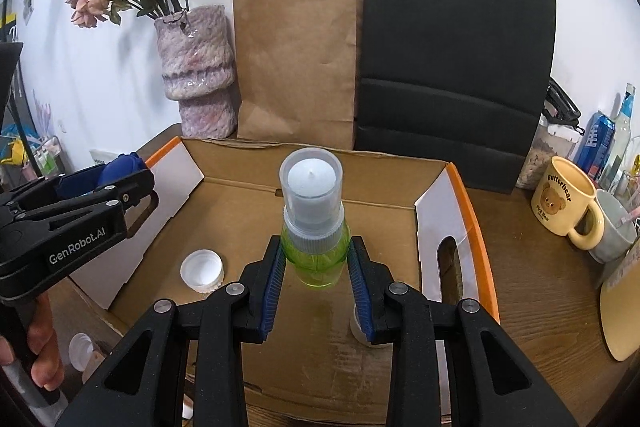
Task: Organize rigid objects
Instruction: 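Open the left tool over the box while the right tool releases the spray bottle inside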
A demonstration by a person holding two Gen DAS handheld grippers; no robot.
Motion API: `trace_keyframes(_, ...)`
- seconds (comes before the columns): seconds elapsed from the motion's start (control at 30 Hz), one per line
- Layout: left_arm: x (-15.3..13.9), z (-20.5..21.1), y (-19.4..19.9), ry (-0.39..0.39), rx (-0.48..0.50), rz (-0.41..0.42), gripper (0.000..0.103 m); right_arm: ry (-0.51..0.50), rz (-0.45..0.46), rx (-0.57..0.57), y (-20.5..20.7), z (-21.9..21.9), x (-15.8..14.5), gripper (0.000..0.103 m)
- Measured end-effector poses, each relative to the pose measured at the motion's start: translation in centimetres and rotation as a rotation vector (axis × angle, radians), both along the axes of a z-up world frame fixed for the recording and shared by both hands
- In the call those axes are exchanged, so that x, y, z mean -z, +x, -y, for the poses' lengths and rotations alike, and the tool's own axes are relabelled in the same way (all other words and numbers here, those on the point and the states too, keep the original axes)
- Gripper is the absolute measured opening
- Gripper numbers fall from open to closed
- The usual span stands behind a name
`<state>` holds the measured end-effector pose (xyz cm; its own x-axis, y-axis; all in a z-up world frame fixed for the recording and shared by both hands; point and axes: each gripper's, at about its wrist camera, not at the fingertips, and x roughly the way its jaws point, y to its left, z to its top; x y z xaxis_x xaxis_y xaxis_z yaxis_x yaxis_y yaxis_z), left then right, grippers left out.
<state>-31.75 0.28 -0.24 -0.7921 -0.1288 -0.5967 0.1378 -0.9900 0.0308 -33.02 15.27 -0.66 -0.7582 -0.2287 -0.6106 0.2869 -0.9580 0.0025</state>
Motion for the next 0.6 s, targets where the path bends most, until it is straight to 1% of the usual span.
trace_keyframes(0.07,0.1,0.1,-0.2,0.001,-0.001,0.004,0.051,0.0,0.008,0.01,-0.2,-0.2,0.1,0.036)
trace_keyframes(0.1,0.1,0.1,-0.2,0.002,-0.003,0.004,0.054,0.007,0.019,0.015,-0.3,-0.3,0.3,0.036)
trace_keyframes(0.13,0.1,0.1,-0.2,0.001,-0.005,0.004,0.061,0.007,0.022,0.021,-0.4,-0.5,0.3,0.036)
trace_keyframes(0.17,0.1,0.1,-0.2,0.001,-0.007,0.002,0.065,0.005,0.022,0.028,-0.5,-0.6,0.3,0.036)
trace_keyframes(0.23,-0.1,0.2,-0.1,0.003,-0.006,-0.008,0.072,0.0,0.025,0.039,-0.6,-1.1,0.1,0.04)
trace_keyframes(0.27,-0.2,0.2,0.0,0.005,-0.004,-0.011,0.074,-0.004,0.026,0.039,-0.7,-1.2,0.0,0.052)
trace_keyframes(0.3,-0.2,0.2,0.1,0.005,-0.005,-0.015,0.084,-0.006,0.026,0.044,-0.7,-1.3,-0.1,0.076)
trace_keyframes(0.33,-0.3,0.2,0.1,0.004,-0.009,-0.017,0.094,-0.004,0.017,0.051,-0.6,-1.4,-0.2,0.087)
trace_keyframes(0.37,-0.3,0.3,0.2,0.006,-0.011,-0.024,0.097,-0.001,0.011,0.053,-0.6,-1.5,-0.3,0.093)
trace_keyframes(0.43,-0.5,0.4,0.2,0.017,-0.012,-0.028,0.103,0.006,0.005,0.06,-0.6,-1.5,-0.4,0.093)
trace_keyframes(0.6,-0.6,1.1,0.1,0.035,-0.04,-0.02,0.103,0.003,0.007,0.073,-0.8,-1.9,-0.3,0.093)
